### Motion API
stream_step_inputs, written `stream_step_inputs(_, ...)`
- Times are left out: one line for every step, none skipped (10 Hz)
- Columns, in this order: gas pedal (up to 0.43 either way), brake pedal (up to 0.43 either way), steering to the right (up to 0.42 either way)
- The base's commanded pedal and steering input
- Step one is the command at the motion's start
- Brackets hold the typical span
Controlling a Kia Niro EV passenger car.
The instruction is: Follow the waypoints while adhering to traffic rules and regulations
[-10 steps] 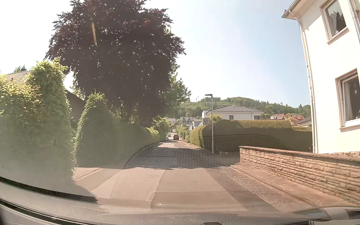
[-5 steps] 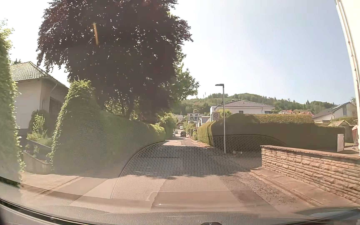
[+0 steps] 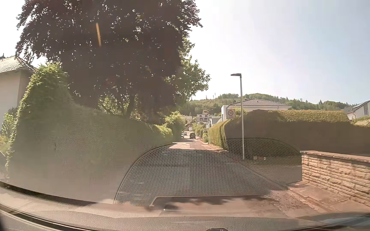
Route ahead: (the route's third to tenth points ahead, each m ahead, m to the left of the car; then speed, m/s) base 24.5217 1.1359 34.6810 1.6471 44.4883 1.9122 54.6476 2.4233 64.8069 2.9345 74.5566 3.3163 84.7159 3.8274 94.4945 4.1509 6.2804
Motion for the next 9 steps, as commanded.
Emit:
stream_step_inputs(0.311,0.0,-0.028)
stream_step_inputs(0.311,0.0,-0.026)
stream_step_inputs(0.311,0.0,-0.026)
stream_step_inputs(0.311,0.0,-0.025)
stream_step_inputs(0.311,0.0,-0.025)
stream_step_inputs(0.311,0.0,-0.021)
stream_step_inputs(0.311,0.0,-0.016)
stream_step_inputs(0.311,0.0,-0.01)
stream_step_inputs(0.311,0.0,-0.004)
